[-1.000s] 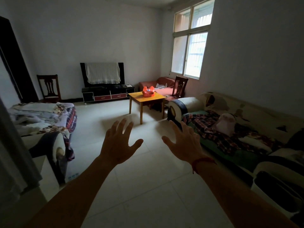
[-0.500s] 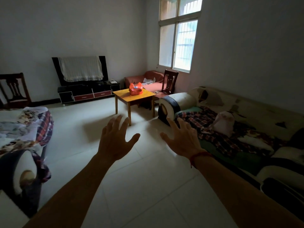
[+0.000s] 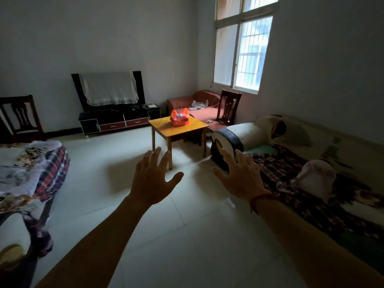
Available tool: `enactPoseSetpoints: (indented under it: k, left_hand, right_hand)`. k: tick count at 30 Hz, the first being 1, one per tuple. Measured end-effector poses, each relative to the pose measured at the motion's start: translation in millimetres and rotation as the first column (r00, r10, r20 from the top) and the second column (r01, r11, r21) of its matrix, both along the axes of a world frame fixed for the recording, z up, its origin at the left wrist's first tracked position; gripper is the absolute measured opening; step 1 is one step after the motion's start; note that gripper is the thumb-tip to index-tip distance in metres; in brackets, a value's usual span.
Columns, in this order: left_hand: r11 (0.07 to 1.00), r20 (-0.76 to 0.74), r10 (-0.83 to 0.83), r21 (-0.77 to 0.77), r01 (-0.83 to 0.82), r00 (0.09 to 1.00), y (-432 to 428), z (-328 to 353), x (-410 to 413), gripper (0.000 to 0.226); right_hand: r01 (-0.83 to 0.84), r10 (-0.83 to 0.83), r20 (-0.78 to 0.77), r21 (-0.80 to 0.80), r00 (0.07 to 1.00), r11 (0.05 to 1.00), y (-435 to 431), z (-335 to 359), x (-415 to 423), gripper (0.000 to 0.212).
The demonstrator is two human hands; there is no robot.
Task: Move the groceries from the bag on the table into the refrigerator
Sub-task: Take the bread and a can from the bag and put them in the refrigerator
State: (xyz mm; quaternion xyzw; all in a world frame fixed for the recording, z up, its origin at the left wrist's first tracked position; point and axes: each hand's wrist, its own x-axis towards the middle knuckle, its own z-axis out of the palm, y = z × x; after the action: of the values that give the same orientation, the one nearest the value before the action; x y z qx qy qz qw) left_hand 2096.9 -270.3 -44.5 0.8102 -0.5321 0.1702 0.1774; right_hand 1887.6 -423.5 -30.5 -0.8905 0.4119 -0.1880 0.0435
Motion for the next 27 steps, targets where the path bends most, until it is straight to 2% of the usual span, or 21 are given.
enactPoseSetpoints:
  k: [10, 17, 27]
  left_hand:
    - [0.998, -0.015, 0.063, 0.011, -0.063, 0.998, -162.4, 4.1, 106.0, 0.089]
    - [0.998, -0.002, 0.062, -0.001, -0.062, 0.998, -276.4, -11.6, 204.9, 0.088]
    - [1.0, -0.011, 0.02, 0.007, -0.02, 1.0, -455.9, -7.8, 369.6, 0.087]
  right_hand:
    - [-0.09, 0.09, -0.028, -0.009, 0.996, 0.996, -177.2, -6.3, 121.7, 0.076]
    - [-0.112, 0.109, -0.062, -0.055, 0.992, 0.992, -290.2, -22.1, 228.6, 0.087]
    - [-0.066, 0.065, -0.065, -0.017, 0.996, 0.998, -457.5, -22.9, 381.8, 0.082]
